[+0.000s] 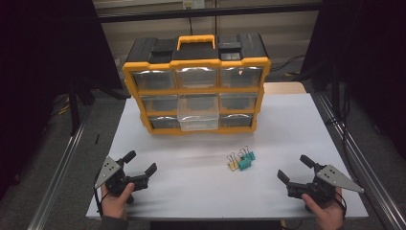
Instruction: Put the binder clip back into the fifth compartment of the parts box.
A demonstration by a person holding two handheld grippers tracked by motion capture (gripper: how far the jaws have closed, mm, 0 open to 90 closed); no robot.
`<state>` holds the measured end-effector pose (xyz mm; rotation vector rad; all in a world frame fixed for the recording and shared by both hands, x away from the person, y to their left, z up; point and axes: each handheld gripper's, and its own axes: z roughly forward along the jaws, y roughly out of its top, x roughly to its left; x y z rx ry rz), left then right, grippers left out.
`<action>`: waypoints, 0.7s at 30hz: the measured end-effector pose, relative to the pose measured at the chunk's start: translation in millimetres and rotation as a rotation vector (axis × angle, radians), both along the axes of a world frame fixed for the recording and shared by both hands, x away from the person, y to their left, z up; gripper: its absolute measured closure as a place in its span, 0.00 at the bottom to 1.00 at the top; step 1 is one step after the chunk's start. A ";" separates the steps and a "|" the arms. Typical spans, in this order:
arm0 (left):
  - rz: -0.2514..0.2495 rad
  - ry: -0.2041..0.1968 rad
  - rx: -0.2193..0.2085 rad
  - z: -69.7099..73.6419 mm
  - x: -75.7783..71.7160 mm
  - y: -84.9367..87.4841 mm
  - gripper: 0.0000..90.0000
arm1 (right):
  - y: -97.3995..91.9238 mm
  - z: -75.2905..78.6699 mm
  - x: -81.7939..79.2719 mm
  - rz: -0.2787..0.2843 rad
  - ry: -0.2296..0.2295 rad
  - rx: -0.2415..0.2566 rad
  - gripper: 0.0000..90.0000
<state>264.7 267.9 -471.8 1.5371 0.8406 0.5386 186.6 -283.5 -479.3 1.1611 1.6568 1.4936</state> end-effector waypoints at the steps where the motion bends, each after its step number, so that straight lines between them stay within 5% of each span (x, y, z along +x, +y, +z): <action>1: 0.000 0.000 0.000 0.0 0.0 0.0 0.02 | 0.0 0.0 0.0 0.000 0.000 0.000 0.00; 21: 0.010 0.014 0.010 -1.5 -0.7 -2.3 0.02 | 28.4 4.6 22.2 0.024 0.041 -0.045 0.00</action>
